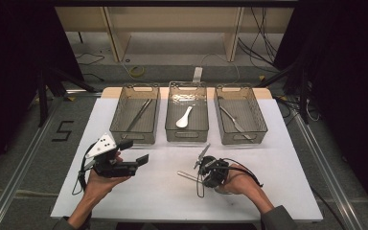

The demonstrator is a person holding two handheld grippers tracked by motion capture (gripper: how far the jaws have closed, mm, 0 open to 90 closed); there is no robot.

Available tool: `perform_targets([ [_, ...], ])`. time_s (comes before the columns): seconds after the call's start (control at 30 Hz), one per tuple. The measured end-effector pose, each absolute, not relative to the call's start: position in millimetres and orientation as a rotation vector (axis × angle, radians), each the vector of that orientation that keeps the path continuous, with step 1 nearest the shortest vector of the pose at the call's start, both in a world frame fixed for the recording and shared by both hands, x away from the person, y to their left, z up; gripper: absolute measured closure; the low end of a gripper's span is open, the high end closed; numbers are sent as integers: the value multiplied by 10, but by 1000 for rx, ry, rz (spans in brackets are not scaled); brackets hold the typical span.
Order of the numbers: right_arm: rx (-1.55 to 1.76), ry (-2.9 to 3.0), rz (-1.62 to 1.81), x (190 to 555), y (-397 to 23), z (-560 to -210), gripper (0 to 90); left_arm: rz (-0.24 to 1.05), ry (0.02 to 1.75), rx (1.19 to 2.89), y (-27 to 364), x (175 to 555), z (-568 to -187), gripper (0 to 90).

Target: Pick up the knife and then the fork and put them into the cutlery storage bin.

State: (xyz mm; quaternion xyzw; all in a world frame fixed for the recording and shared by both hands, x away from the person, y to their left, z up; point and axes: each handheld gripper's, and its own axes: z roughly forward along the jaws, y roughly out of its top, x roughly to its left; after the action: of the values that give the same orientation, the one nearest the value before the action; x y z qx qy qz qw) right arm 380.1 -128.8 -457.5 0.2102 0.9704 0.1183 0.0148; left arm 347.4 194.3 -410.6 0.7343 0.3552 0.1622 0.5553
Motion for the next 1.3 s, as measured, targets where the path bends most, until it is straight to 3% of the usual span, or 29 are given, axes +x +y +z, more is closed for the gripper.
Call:
perform_targets([
  [0.57,581,3007,433,3809,-1322,-4490,854,390,839,1731,1951,3474,-4102,161],
  [1.3,740,2922,520,3966,-1597,-4327,855,387,843,1729,1946,3480,-4105,161],
])
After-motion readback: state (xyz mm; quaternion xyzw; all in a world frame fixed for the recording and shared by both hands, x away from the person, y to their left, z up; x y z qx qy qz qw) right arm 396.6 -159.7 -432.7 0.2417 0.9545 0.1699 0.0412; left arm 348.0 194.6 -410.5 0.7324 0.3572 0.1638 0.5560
